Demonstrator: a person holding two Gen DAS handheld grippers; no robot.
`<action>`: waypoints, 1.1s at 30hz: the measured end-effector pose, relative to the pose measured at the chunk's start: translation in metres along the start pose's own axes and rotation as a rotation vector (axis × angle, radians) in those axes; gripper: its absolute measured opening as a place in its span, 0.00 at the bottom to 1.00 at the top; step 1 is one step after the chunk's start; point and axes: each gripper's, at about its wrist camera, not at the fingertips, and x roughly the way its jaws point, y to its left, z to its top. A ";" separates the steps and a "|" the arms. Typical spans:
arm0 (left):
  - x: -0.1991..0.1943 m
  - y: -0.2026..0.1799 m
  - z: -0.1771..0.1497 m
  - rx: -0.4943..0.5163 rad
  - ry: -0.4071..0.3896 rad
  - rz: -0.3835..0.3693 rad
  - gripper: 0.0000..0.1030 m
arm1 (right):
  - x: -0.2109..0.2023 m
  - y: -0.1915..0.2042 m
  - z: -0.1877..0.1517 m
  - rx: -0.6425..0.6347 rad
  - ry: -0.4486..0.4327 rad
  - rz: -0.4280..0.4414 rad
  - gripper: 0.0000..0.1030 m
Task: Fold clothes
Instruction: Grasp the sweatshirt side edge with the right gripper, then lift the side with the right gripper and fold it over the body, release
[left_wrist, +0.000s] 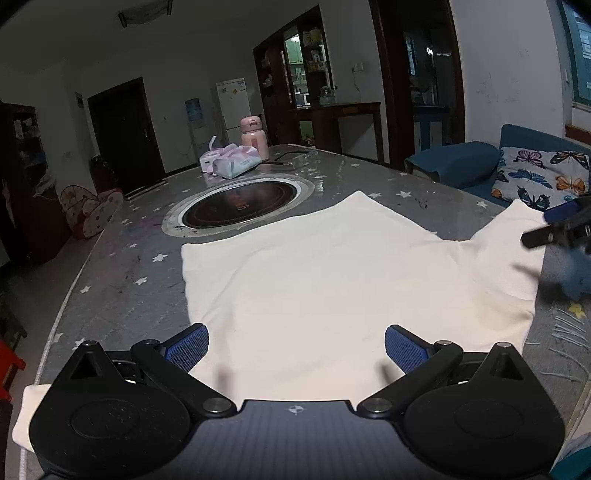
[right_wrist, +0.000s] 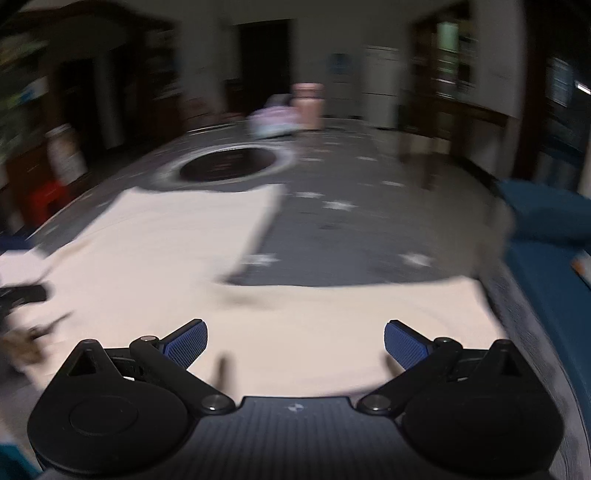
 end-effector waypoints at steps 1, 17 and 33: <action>0.001 -0.001 0.000 0.000 0.003 -0.002 1.00 | 0.000 -0.012 0.000 0.035 -0.004 -0.026 0.99; 0.008 -0.030 0.011 0.023 0.021 -0.061 1.00 | 0.019 -0.136 -0.032 0.526 -0.002 -0.024 0.53; 0.024 -0.073 0.019 0.081 0.025 -0.164 1.00 | -0.024 -0.119 -0.003 0.453 -0.150 0.025 0.06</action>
